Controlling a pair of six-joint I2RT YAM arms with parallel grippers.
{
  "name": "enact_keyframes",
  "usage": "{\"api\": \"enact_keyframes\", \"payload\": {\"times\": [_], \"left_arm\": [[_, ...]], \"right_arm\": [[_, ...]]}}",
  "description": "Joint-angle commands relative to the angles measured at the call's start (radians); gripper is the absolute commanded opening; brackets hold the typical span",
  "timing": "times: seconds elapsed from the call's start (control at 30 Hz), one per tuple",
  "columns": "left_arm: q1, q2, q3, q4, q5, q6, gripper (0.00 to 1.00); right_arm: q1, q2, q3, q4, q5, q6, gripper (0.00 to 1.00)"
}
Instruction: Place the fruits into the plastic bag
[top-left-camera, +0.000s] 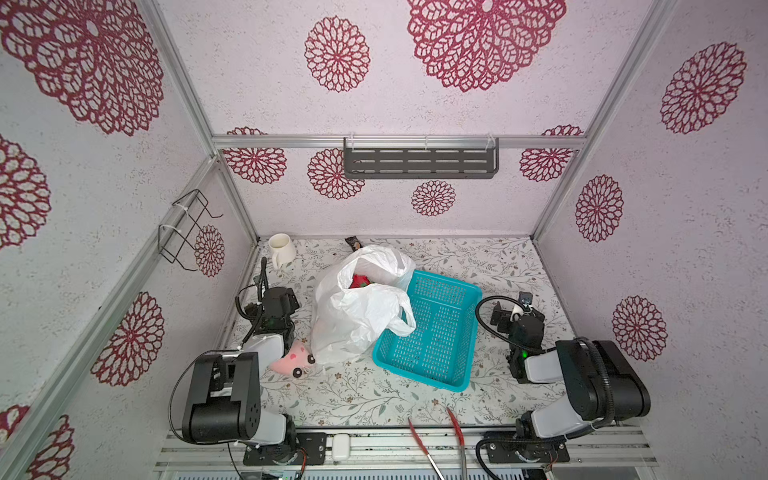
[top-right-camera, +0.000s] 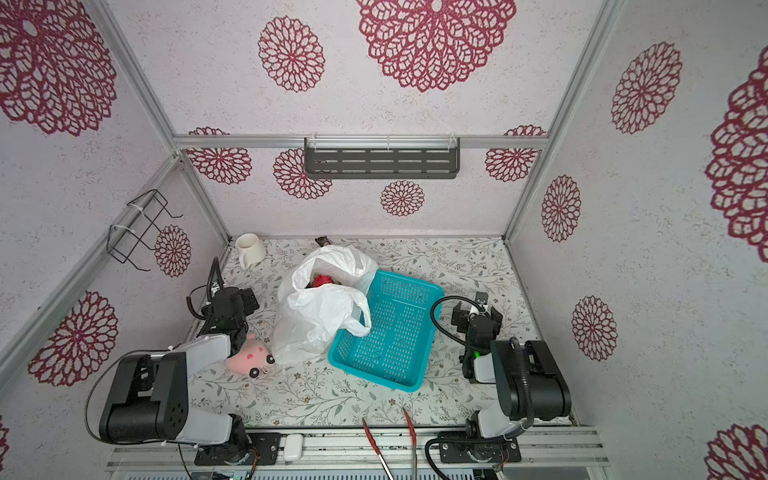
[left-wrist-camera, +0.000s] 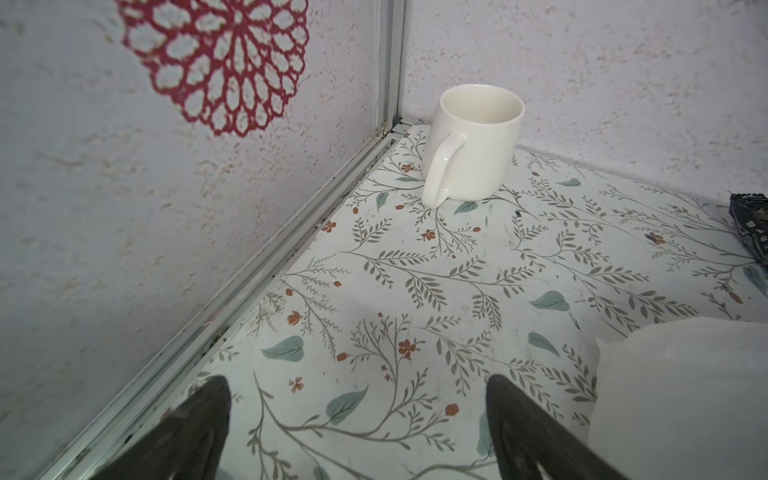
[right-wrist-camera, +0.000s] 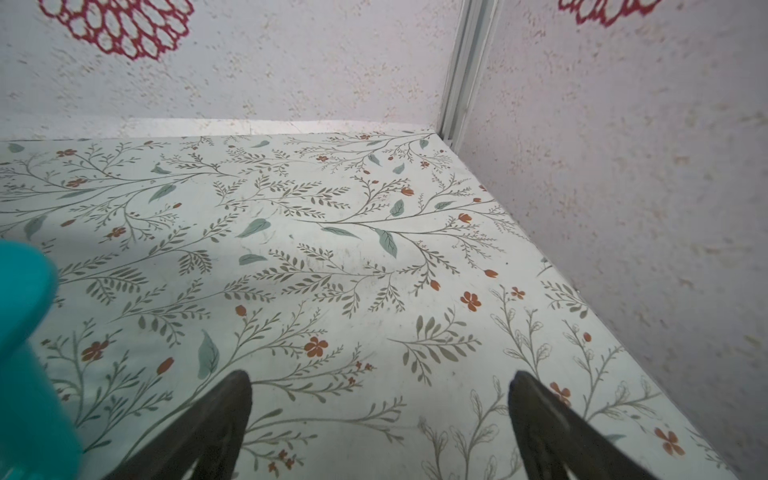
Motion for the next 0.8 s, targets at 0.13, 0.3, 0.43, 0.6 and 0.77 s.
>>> {"api": "enact_keyframes", "payload": {"times": [0.13, 0.3, 0.43, 0.6, 0.77], "left_arm": [[0.017, 0.094, -0.228, 0.626, 0.098, 0.088, 0.98], [0.017, 0.075, -0.147, 0.431, 0.060, 0.065, 0.98], [0.016, 0.068, -0.149, 0.419, 0.062, 0.059, 0.98], [0.017, 0.069, -0.147, 0.416, 0.061, 0.059, 0.98], [0.017, 0.068, -0.147, 0.416, 0.062, 0.059, 0.98]], "right_arm": [[0.010, -0.004, 0.003, 0.062, -0.020, 0.014, 0.99], [0.010, -0.003, 0.006, 0.059, -0.022, 0.015, 0.99], [0.008, -0.002, 0.010, 0.055, -0.024, 0.015, 0.99], [-0.009, 0.003, 0.020, 0.035, -0.055, 0.022, 0.99], [-0.009, -0.004, 0.011, 0.043, -0.056, 0.022, 0.99]]}}
